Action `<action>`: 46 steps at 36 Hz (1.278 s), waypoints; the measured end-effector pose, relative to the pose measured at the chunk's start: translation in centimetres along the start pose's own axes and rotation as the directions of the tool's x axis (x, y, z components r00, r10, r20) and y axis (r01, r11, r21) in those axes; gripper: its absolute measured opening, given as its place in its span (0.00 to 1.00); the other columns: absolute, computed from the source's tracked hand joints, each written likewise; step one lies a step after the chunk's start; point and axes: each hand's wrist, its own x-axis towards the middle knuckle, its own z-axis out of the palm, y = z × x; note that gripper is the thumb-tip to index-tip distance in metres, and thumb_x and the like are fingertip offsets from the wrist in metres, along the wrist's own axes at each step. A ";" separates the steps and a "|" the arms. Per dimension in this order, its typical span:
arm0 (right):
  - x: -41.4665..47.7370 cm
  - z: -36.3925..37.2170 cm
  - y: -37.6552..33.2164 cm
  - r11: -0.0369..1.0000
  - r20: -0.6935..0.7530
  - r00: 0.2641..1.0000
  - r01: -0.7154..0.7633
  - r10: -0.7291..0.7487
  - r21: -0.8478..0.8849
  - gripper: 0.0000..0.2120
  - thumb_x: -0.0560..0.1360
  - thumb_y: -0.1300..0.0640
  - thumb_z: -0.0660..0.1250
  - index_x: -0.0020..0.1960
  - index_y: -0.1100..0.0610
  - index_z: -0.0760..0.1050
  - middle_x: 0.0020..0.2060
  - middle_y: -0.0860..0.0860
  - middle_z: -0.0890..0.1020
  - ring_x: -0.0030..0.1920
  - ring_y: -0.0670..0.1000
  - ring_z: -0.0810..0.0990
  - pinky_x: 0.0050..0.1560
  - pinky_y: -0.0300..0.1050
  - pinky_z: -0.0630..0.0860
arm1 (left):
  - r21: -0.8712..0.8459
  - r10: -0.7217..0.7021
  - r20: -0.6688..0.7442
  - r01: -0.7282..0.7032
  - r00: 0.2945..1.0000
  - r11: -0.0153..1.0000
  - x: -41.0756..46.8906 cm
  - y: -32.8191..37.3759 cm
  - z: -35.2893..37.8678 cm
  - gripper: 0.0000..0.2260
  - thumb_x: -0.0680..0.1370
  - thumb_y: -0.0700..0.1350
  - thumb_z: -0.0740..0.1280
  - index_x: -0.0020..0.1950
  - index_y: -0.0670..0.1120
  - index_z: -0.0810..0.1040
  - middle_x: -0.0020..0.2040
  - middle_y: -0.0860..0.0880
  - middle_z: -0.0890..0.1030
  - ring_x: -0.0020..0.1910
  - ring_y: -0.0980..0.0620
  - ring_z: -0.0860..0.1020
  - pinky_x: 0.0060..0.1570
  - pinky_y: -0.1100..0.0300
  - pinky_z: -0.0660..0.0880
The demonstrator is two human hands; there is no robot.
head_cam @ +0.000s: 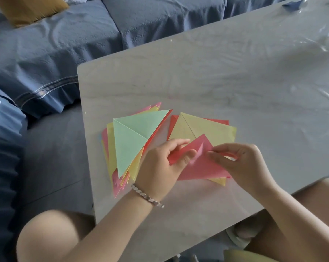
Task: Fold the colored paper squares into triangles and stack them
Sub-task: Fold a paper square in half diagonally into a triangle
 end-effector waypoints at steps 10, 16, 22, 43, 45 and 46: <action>-0.6 0.3 -1.4 0.997 -0.101 0.995 -0.012 0.020 0.079 0.11 0.67 0.62 0.73 0.34 0.47 0.79 0.30 0.35 0.81 0.34 0.36 0.79 0.38 0.25 0.72 | 0.015 0.027 -0.245 -0.024 0.969 1.000 -0.5 0.7 1.0 0.09 0.68 0.43 0.70 0.47 0.47 0.84 0.41 0.58 0.82 0.41 0.63 0.80 0.44 0.74 0.73; -1.0 0.6 -2.0 0.968 -0.144 0.980 -0.101 0.136 0.228 0.07 0.67 0.59 0.74 0.40 0.49 0.79 0.32 0.42 0.84 0.31 0.39 0.80 0.31 0.30 0.72 | 0.019 0.034 -0.267 -0.030 0.963 0.999 -0.7 1.4 0.9 0.08 0.68 0.45 0.71 0.44 0.46 0.84 0.39 0.58 0.81 0.39 0.62 0.79 0.41 0.75 0.73; -1.4 0.7 -2.6 0.946 -0.145 0.975 -0.118 0.168 0.301 0.09 0.67 0.59 0.72 0.44 0.47 0.79 0.32 0.43 0.84 0.30 0.41 0.80 0.29 0.31 0.73 | 0.041 0.032 -0.288 -0.021 0.957 0.999 -0.8 1.7 0.6 0.05 0.68 0.45 0.71 0.41 0.46 0.84 0.37 0.59 0.80 0.38 0.60 0.79 0.38 0.76 0.72; -1.6 0.3 -3.0 0.961 -0.140 0.988 -0.029 0.070 0.275 0.06 0.62 0.54 0.70 0.38 0.45 0.81 0.33 0.37 0.83 0.36 0.38 0.81 0.38 0.28 0.74 | 0.082 0.097 -0.222 -0.080 0.970 0.993 -1.2 2.2 0.4 0.09 0.72 0.44 0.67 0.49 0.46 0.83 0.38 0.58 0.78 0.40 0.61 0.77 0.40 0.76 0.71; -1.7 0.2 -3.1 0.960 -0.140 0.988 -0.028 0.070 0.280 0.06 0.62 0.54 0.70 0.37 0.46 0.81 0.33 0.37 0.83 0.36 0.38 0.81 0.38 0.28 0.74 | 0.083 0.099 -0.218 -0.083 0.971 0.993 -1.2 2.3 0.4 0.09 0.72 0.44 0.67 0.49 0.46 0.83 0.38 0.58 0.78 0.40 0.61 0.77 0.40 0.76 0.71; -1.7 0.2 -3.1 0.960 -0.139 0.988 -0.026 0.068 0.278 0.06 0.62 0.54 0.70 0.37 0.45 0.81 0.33 0.37 0.83 0.36 0.38 0.81 0.38 0.28 0.74 | 0.084 0.100 -0.217 -0.084 0.971 0.993 -1.2 2.3 0.4 0.09 0.72 0.44 0.67 0.49 0.46 0.83 0.38 0.58 0.78 0.41 0.61 0.76 0.40 0.76 0.71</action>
